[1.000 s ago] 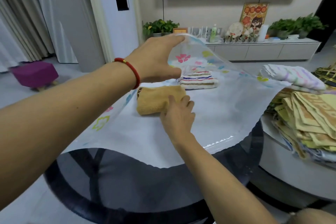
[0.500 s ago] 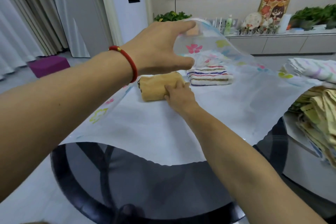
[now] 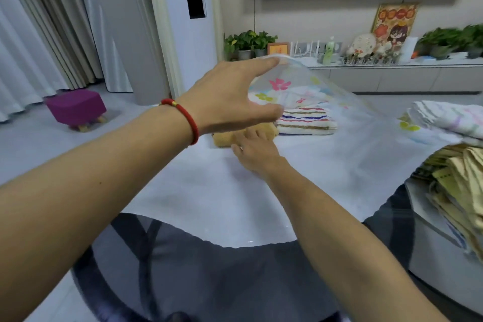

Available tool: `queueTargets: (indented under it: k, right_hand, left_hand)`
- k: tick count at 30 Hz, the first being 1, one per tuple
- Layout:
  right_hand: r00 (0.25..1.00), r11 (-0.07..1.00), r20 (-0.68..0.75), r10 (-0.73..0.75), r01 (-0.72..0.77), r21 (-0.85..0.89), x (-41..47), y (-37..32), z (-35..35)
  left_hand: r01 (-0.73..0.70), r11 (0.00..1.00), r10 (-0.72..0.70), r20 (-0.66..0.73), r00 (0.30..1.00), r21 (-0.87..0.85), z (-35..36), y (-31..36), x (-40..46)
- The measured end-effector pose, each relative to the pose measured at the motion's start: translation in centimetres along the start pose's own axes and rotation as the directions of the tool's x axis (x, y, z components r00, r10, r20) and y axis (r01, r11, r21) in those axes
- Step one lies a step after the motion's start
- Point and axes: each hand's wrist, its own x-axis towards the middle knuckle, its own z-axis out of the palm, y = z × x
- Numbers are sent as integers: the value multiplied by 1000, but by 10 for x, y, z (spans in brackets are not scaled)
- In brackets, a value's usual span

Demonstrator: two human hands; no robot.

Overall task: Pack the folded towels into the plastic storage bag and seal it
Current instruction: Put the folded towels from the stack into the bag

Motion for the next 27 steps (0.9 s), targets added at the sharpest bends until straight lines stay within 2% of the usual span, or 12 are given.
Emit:
queueTargets:
  k: [4,6,8,12,14,16,18,21,24,27]
  right_hand:
    - [997,996,13,-79,79,-39,-71,32,-26]
    - [990,988,-37,-132,129,-83,-119,59,-44]
    - [985,984,-110,-130,115,-137,-168,95,-65]
    - [944,982,-317,89,-137,-133,-255,176,-105]
    - [875,949,-423,235,-301,-95,-286,217,-124]
    - [791,884,-467,394,-465,-42,-307,255,-137]
    - [707,772,-432,559,-634,-39,-320,291,-147]
    - [591,602,-232,773,-798,-26,-330,334,-153]
    - [619,623,-76,782,-771,130,-335,356,-155]
    - [633,636,-95,768,-737,227,-338,365,-157]
  left_hand:
    - [1,999,-3,42,999,41,3,3,-4]
    - [-5,997,1,64,998,73,7,5,-6]
    - [-16,992,5,85,996,127,12,9,-5]
    - [3,972,-21,72,997,235,25,18,3]
    - [19,963,-35,55,998,270,32,21,7]
    - [28,956,-45,53,998,293,37,23,9]
    - [42,959,-59,54,997,282,39,24,12]
    - [30,955,-49,57,997,295,40,21,17]
    - [47,957,-60,38,997,285,44,16,23]
    - [33,958,-31,-10,999,284,52,8,27]
